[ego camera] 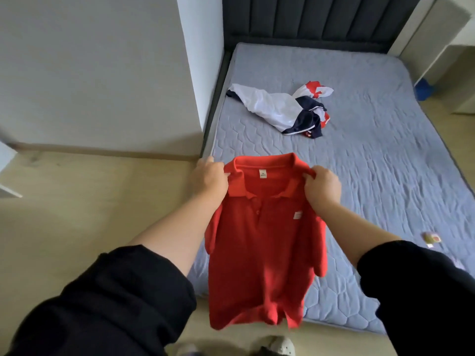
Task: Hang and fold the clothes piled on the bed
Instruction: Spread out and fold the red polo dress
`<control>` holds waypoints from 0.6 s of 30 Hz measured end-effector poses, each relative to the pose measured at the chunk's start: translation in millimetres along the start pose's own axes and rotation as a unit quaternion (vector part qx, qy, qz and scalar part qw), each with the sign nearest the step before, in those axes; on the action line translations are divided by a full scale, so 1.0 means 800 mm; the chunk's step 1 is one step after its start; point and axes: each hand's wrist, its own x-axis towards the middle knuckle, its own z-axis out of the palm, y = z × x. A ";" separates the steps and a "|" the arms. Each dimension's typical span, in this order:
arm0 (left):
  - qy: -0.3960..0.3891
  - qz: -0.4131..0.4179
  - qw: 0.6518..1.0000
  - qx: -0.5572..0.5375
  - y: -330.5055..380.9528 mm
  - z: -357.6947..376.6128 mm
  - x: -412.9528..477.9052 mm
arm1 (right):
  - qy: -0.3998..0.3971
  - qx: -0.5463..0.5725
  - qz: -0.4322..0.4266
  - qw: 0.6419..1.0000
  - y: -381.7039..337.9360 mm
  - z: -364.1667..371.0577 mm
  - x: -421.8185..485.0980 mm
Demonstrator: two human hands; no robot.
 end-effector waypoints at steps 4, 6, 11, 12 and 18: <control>-0.049 -0.079 0.994 -0.060 0.000 0.099 0.033 | 0.003 -0.036 0.007 0.999 0.046 0.086 0.022; -0.069 -0.116 0.984 -0.113 -0.005 0.152 0.048 | -0.008 -0.029 0.049 0.998 0.071 0.137 0.030; -0.080 -0.180 0.935 -0.296 -0.024 0.287 0.077 | 0.002 0.040 0.107 0.993 0.128 0.269 0.047; -0.060 -0.171 0.939 -0.293 -0.027 0.309 0.082 | 0.006 0.056 0.108 0.993 0.137 0.293 0.054; 0.041 -0.116 0.933 -0.338 -0.025 0.394 0.143 | 0.056 0.140 0.023 0.988 0.154 0.390 0.126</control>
